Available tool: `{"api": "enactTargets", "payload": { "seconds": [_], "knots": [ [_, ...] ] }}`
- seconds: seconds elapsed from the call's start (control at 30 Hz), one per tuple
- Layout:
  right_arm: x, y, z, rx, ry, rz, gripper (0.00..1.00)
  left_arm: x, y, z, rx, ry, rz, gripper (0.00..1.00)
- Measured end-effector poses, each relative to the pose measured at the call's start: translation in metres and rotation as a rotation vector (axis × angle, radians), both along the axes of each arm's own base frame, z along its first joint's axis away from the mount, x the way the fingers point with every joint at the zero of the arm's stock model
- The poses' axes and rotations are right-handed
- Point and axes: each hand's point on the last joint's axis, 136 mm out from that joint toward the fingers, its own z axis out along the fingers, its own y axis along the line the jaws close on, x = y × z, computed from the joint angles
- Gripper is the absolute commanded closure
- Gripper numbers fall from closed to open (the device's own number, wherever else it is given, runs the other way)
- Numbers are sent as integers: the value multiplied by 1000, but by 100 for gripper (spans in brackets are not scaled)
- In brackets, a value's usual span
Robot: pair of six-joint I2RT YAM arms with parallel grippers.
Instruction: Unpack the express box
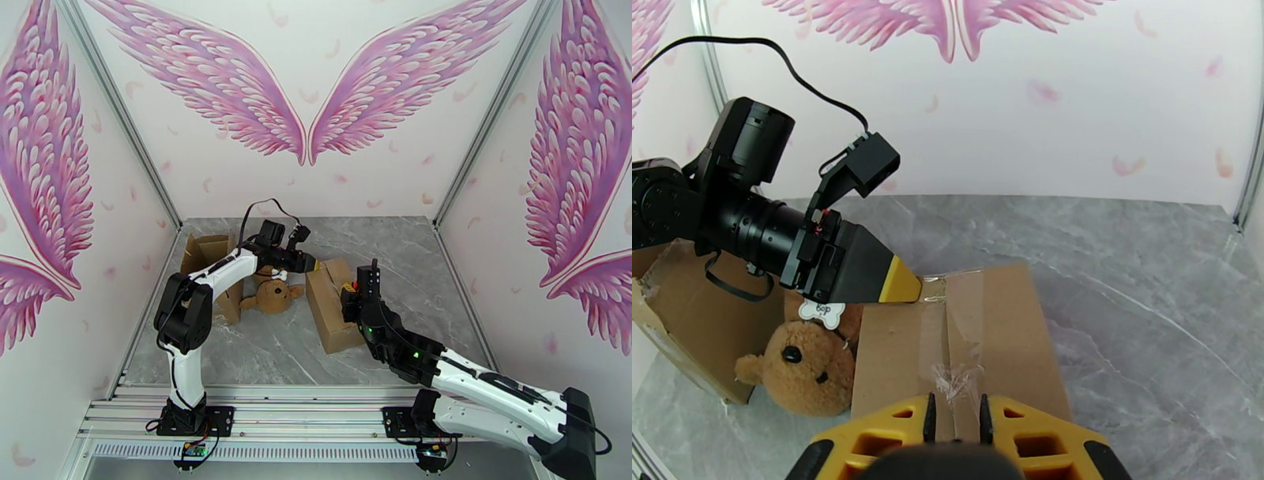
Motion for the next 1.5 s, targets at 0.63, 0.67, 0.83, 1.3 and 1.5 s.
{"api": "enactTargets", "payload": {
  "seconds": [0.63, 0.67, 0.83, 1.3, 1.5],
  "knots": [
    [-20, -19, 4, 62, 12, 7, 100, -2, -2, 0, -4, 14, 7, 68],
    [-21, -20, 4, 66, 10, 8, 100, -2, -2, 0, -4, 14, 7, 68],
    [-27, -25, 6, 82, 5, 15, 100, -2, -1, 0, -2, 16, 14, 69],
    [-40, -39, 8, 106, 1, 28, 100, -9, -3, -1, -11, 40, 26, 70],
    [-44, -47, 11, 124, -11, 30, 100, -12, -5, -1, -14, 53, 28, 71]
  ]
}}
